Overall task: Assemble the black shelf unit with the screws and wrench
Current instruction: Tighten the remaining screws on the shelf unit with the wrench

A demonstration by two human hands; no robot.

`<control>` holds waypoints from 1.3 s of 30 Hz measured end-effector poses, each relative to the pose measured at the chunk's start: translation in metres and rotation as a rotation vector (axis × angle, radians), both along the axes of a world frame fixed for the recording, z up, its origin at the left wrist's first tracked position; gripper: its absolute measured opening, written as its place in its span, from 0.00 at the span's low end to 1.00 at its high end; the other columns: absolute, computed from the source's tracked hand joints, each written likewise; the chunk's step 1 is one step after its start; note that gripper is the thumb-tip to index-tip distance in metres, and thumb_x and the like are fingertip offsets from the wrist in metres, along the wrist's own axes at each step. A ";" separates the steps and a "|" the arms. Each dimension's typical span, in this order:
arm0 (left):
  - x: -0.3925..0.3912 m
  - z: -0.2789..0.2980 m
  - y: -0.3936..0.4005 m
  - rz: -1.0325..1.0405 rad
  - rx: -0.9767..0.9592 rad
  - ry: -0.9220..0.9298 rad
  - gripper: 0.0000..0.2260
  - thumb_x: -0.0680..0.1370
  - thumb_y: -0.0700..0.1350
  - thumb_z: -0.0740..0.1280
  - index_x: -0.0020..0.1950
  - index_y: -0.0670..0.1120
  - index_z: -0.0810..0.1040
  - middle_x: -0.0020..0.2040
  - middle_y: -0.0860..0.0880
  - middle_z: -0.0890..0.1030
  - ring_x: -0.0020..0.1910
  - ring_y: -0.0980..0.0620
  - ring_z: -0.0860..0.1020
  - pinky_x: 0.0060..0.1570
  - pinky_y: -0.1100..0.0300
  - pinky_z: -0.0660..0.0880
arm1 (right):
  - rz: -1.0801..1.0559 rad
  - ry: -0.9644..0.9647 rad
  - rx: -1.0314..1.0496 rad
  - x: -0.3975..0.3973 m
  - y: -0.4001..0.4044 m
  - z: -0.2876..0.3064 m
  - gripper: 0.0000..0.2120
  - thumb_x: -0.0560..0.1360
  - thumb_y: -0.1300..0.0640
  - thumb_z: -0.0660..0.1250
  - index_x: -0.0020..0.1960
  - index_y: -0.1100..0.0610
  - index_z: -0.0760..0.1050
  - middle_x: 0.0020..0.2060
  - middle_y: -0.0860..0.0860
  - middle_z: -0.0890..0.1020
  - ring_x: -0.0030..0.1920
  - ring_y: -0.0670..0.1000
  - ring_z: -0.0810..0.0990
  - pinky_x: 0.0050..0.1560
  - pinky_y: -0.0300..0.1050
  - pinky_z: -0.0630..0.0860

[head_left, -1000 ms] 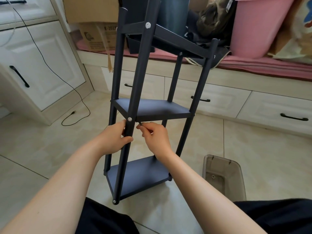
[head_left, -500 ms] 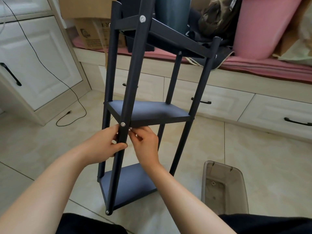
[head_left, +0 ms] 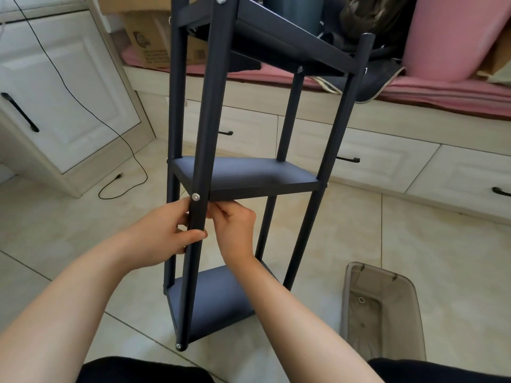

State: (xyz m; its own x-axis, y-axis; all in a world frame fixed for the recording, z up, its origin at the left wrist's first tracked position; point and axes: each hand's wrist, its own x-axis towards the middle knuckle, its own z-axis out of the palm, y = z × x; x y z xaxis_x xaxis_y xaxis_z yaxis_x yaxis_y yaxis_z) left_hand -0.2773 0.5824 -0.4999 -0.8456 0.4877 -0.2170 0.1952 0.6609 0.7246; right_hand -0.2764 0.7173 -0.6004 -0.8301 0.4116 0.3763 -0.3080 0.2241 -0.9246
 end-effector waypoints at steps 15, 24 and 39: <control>-0.001 -0.001 0.004 -0.002 -0.006 -0.014 0.12 0.79 0.43 0.70 0.53 0.59 0.71 0.53 0.50 0.83 0.49 0.52 0.84 0.45 0.55 0.84 | 0.090 -0.255 0.472 0.023 0.044 0.005 0.13 0.82 0.55 0.63 0.48 0.61 0.83 0.38 0.55 0.83 0.38 0.55 0.78 0.43 0.50 0.76; 0.011 0.000 0.012 -0.014 -0.005 -0.016 0.17 0.79 0.45 0.71 0.64 0.55 0.69 0.55 0.54 0.78 0.52 0.55 0.79 0.36 0.64 0.81 | 0.546 -0.681 1.326 0.080 0.124 0.095 0.12 0.82 0.56 0.59 0.52 0.56 0.81 0.43 0.51 0.81 0.43 0.53 0.79 0.46 0.47 0.78; 0.039 0.006 0.062 0.027 0.011 -0.006 0.13 0.78 0.45 0.72 0.60 0.51 0.72 0.51 0.50 0.79 0.50 0.51 0.81 0.46 0.52 0.84 | 0.330 -1.228 0.954 0.161 0.283 0.021 0.08 0.79 0.62 0.63 0.48 0.59 0.82 0.32 0.49 0.85 0.29 0.43 0.83 0.32 0.34 0.78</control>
